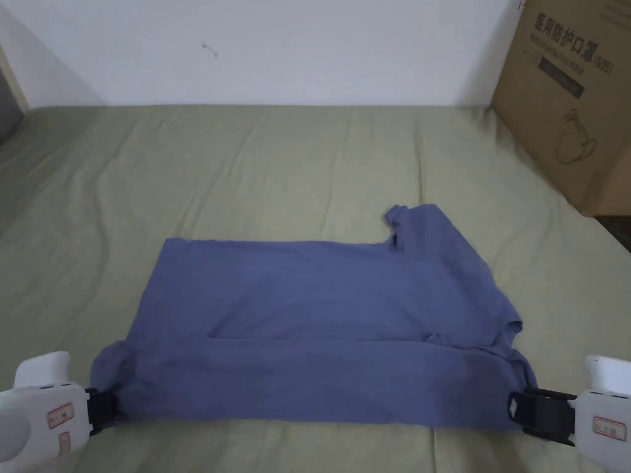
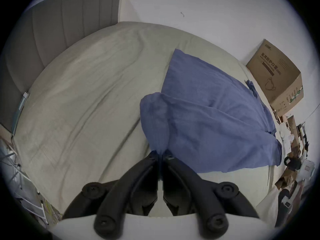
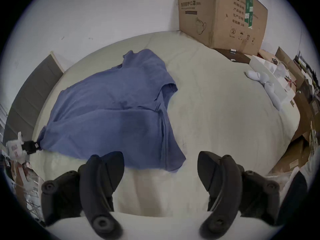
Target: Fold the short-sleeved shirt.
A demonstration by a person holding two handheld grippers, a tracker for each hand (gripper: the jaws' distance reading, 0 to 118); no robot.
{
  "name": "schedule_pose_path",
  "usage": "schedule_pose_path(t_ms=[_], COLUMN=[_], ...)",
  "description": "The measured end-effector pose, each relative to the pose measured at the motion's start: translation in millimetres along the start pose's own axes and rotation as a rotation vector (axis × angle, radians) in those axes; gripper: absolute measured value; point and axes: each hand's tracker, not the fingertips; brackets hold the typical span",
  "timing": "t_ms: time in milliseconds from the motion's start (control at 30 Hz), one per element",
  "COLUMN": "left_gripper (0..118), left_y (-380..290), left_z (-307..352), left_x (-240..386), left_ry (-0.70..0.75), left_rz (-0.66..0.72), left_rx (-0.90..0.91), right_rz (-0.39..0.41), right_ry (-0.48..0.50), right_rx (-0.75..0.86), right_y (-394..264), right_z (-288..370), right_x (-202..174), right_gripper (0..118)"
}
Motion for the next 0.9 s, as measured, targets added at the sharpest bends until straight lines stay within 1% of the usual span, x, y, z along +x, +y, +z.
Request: schedule_pose_path(t_ms=[33,67,100,133,167,200,267,300,333,400,533,633,700,733,800,833,900], left_gripper=[3,3,3,3,3,3,3,3,3,3,3,3,3,3,3,3,3], left_y=[1,2,2,1,2,2,3,3,5,8,11,5,-4,-9,-22,-30,-45], left_z=[-1,-1,-1,0,0,-1,3,5,7,12,29,42,49,52,54,53,49], left_x=[-1,0,1,3,2,0,1,2,-1,-2,-8,-8,-7,-9,-12,-14,-16], left_ry=[0.002,0.003,0.005,0.007,0.006,0.007,0.008,0.009,0.012,0.013,-0.011,-0.008,0.001,0.001,-0.001,0.014,0.061], left_rz=[-0.005,-0.009,-0.014,-0.017,-0.020,-0.023,-0.035,-0.045,-0.053,-0.063,-0.075,-0.157,-0.203,-0.203,-0.212,-0.227,-0.256], left_rx=[-0.002,-0.004,-0.007,-0.008,-0.008,-0.009,-0.012,-0.012,-0.007,-0.009,0.012,-0.004,-0.020,-0.024,-0.046,-0.060,-0.092], right_rz=[0.008,0.024,0.065,0.144,0.183,0.195,0.152,0.124,0.123,0.143,0.183,0.207,0.173,0.166,0.172,0.173,0.150], right_ry=[0.002,-0.002,0.009,-0.041,-0.066,-0.059,-0.054,-0.021,-0.022,-0.033,-0.016,-0.029,-0.006,-0.004,-0.019,-0.025,-0.007], right_rx=[-0.025,-0.078,-0.112,-0.146,-0.139,-0.147,-0.097,-0.096,-0.079,-0.082,-0.065,-0.058,-0.066,-0.067,-0.087,-0.107,-0.158], right_y=[-1,-3,-6,-13,-20,-22,-14,-10,-7,0,5,5,0,-3,-18,-27,-45], right_z=[-8,-17,-23,-34,-39,-40,-34,-31,-28,-17,8,22,28,30,33,31,28], right_x=[0,-2,-4,-9,-13,-16,-10,-8,-6,-6,-6,-5,2,4,5,7,11], right_gripper=[91,85,62,6,6,6,6,6,6,6,6,6,6,6,6,6,6])
